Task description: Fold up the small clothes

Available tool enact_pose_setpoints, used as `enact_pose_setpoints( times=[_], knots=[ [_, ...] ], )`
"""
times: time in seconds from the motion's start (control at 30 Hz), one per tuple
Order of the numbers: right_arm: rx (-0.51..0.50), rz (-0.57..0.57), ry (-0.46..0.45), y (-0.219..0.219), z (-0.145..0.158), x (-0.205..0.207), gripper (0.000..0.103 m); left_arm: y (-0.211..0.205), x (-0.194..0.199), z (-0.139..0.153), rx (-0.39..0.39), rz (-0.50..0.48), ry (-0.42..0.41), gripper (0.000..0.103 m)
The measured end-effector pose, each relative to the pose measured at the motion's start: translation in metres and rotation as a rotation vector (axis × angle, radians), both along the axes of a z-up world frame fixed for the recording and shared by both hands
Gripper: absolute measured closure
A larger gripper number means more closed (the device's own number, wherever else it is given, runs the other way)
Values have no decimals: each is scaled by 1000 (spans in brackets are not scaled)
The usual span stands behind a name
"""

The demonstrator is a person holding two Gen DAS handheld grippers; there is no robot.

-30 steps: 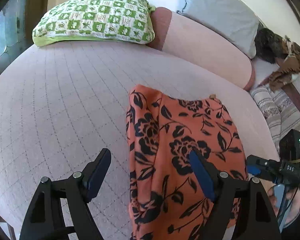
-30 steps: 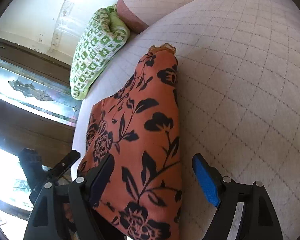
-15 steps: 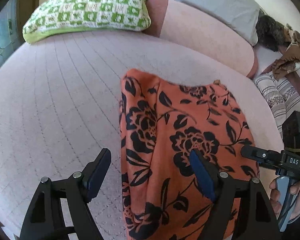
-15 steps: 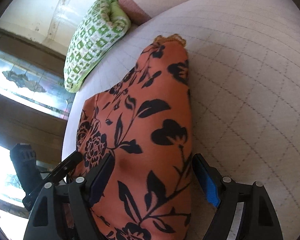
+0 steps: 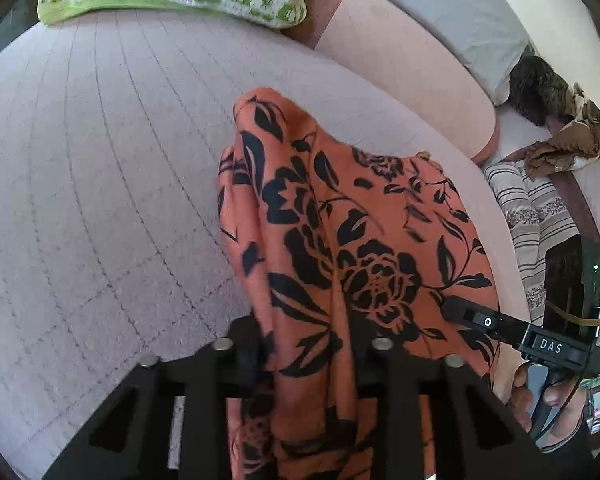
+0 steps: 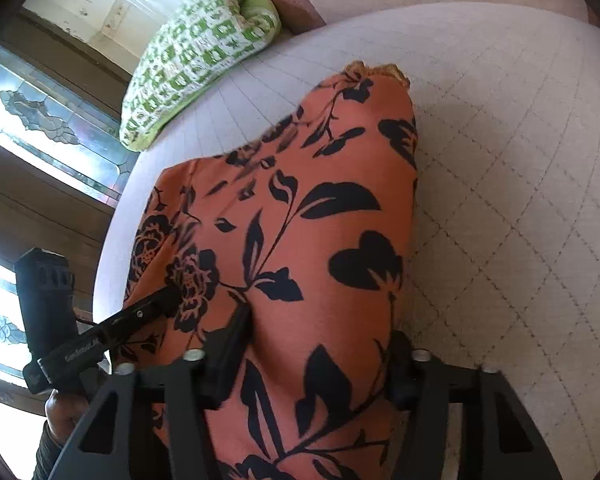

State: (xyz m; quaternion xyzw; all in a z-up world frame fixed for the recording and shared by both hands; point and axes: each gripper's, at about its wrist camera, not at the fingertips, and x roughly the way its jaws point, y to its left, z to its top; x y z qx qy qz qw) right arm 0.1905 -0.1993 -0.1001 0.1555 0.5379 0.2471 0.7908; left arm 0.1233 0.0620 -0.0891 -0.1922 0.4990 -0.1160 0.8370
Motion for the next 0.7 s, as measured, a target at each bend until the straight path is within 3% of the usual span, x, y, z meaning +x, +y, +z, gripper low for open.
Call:
enact_pose_setpoints(
  times=[0.1, 0.33, 0.53, 0.7],
  knots=[
    [18, 9, -41, -3, 19, -5, 60, -4, -7, 15, -4, -2, -59, 76],
    [37, 13, -116, -14, 49, -16, 61, -19, -24, 39, 16, -20, -165, 76],
    [54, 15, -152, -25, 62, -30, 61, -10, -28, 45, 33, -17, -189, 76],
    [24, 19, -158, -45, 62, -44, 61, -32, -29, 47, 72, -58, -204, 76]
  ],
)
